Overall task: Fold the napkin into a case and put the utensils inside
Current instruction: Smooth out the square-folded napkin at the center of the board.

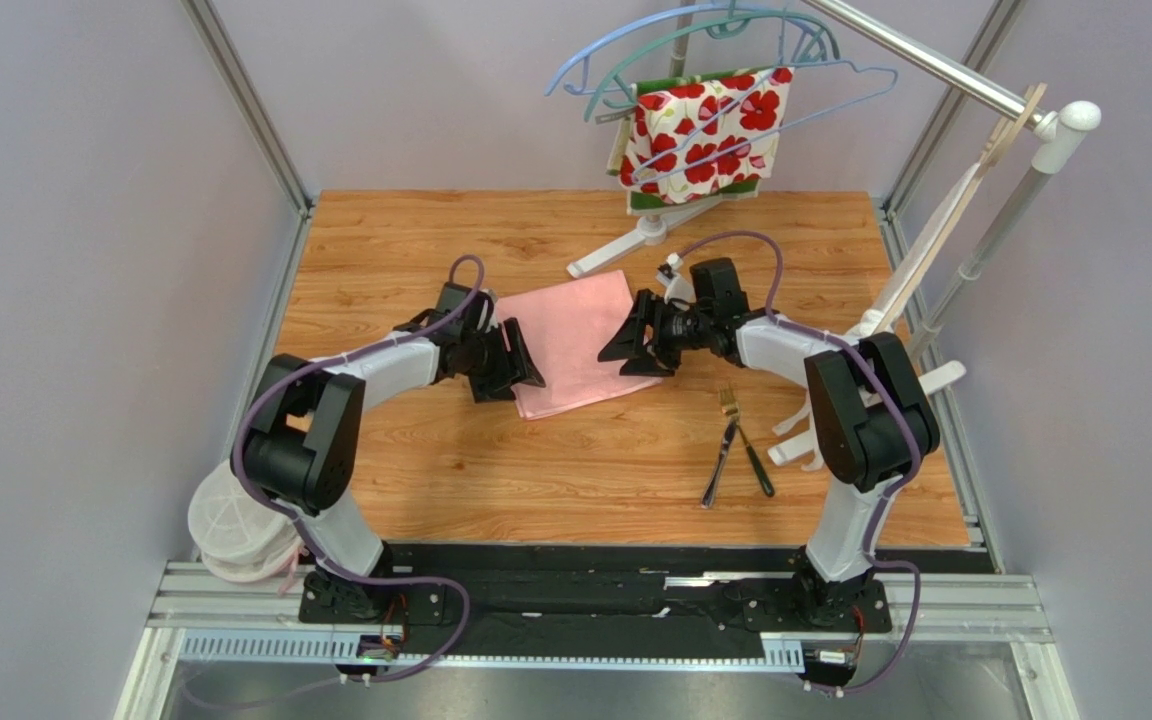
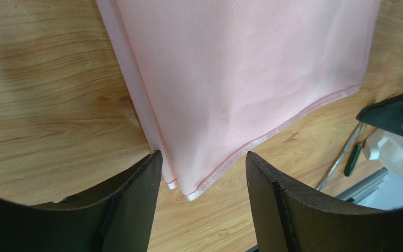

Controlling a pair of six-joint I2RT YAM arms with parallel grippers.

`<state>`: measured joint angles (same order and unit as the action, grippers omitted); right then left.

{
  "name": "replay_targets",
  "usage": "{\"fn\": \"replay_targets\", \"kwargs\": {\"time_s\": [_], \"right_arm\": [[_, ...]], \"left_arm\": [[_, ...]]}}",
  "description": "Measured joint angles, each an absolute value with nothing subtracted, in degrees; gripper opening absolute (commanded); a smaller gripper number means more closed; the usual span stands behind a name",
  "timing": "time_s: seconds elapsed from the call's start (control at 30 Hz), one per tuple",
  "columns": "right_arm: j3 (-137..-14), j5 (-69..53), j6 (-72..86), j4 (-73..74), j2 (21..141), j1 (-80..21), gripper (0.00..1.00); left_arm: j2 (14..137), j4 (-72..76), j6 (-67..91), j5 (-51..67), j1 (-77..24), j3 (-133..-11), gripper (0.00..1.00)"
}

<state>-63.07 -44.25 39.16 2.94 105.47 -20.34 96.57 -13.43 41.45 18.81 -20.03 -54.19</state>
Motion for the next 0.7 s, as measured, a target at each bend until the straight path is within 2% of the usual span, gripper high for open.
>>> {"fn": "replay_targets", "kwargs": {"time_s": [0.27, 0.37, 0.47, 0.53, 0.57, 0.6, 0.7], "right_arm": [[-61.3, -44.1, 38.0, 4.0, 104.9, -20.4, 0.64], [-61.3, -43.9, 37.8, 4.0, 104.8, -20.4, 0.64], [-61.3, -43.6, 37.7, 4.1, 104.7, -20.1, 0.63], [-61.0, -43.3, 37.5, 4.1, 104.2, -19.7, 0.63], [-60.9, -42.9, 37.3, 4.5, 103.7, -19.4, 0.63], [-60.8, -42.7, 37.0, 4.8, 103.3, -19.1, 0.63], [-60.7, -40.4, 35.2, 7.5, 100.8, -18.3, 0.63]], "left_arm": [[96.4, -14.1, 41.6, 14.9, -20.8, -52.6, 0.66], [96.4, -12.8, 41.9, 16.0, -21.0, -51.9, 0.6], [97.3, -9.9, 42.9, 18.1, -21.0, -51.0, 0.43], [98.1, -8.2, 43.5, 19.4, -21.0, -50.5, 0.19], [98.2, -7.5, 43.4, 19.5, -21.0, -50.1, 0.04], [98.2, -6.9, 43.4, 19.6, -21.1, -49.1, 0.0], [96.9, -4.9, 43.7, 21.1, -21.0, -46.1, 0.0]]}}
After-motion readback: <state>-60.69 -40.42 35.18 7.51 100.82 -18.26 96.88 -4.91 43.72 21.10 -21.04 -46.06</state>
